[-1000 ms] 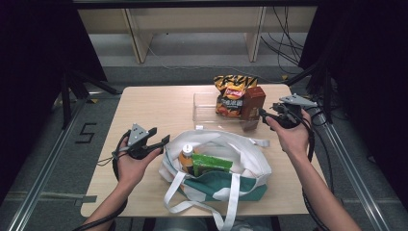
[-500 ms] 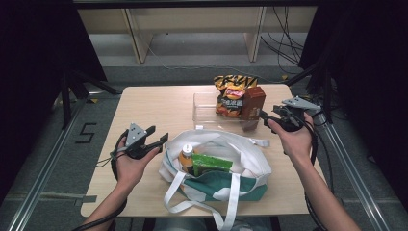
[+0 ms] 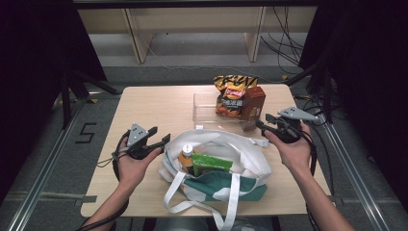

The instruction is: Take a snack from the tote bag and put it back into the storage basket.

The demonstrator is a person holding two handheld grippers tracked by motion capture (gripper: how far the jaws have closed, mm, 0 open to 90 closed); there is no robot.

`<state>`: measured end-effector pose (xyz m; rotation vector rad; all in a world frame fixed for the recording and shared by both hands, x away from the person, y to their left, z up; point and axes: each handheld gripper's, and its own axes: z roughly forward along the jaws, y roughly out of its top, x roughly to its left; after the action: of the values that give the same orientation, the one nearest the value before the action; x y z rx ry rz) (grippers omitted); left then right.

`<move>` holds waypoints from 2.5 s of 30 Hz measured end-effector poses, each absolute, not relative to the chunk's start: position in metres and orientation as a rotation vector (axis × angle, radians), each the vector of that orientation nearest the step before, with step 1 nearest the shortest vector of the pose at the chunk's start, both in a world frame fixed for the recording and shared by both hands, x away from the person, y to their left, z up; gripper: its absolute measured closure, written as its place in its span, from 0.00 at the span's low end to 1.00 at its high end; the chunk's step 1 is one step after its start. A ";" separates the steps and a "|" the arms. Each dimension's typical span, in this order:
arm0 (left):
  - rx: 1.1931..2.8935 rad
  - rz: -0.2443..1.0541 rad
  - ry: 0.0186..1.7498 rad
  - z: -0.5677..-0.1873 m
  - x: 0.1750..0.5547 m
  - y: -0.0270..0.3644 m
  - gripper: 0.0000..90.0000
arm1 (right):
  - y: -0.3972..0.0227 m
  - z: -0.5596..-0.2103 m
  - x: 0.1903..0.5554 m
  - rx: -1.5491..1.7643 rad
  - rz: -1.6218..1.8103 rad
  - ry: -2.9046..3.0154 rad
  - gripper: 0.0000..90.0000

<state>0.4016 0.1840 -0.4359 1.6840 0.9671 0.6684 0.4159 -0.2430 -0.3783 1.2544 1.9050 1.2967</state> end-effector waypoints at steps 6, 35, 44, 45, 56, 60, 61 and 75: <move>1.687 0.666 0.963 -0.436 0.403 0.184 0.44 | -0.235 -0.383 0.404 1.229 1.308 1.975 0.60; 1.703 0.660 0.961 -0.437 0.403 0.180 0.44 | -0.207 -0.398 0.365 1.026 1.397 2.140 0.64; 1.700 0.657 0.964 -0.438 0.404 0.180 0.44 | -0.201 -0.398 0.361 1.032 1.412 2.182 0.63; 1.702 0.658 0.964 -0.438 0.404 0.180 0.44 | -0.199 -0.398 0.360 1.043 1.425 2.184 0.63; 1.700 0.655 0.961 -0.439 0.405 0.180 0.44 | -0.193 -0.396 0.355 1.014 1.473 2.221 0.57; 1.701 0.660 0.963 -0.438 0.404 0.180 0.44 | -0.192 -0.394 0.354 0.983 1.473 2.219 0.56; 1.701 0.660 0.963 -0.438 0.404 0.180 0.44 | -0.191 -0.394 0.353 0.991 1.484 2.217 0.55; 1.702 0.660 0.963 -0.438 0.405 0.180 0.44 | -0.181 -0.393 0.350 0.950 1.523 2.239 0.53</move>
<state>0.4046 0.1803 -0.4381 1.7019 0.9631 0.6604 0.3497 -0.1815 -0.3926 0.9497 2.2393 1.5226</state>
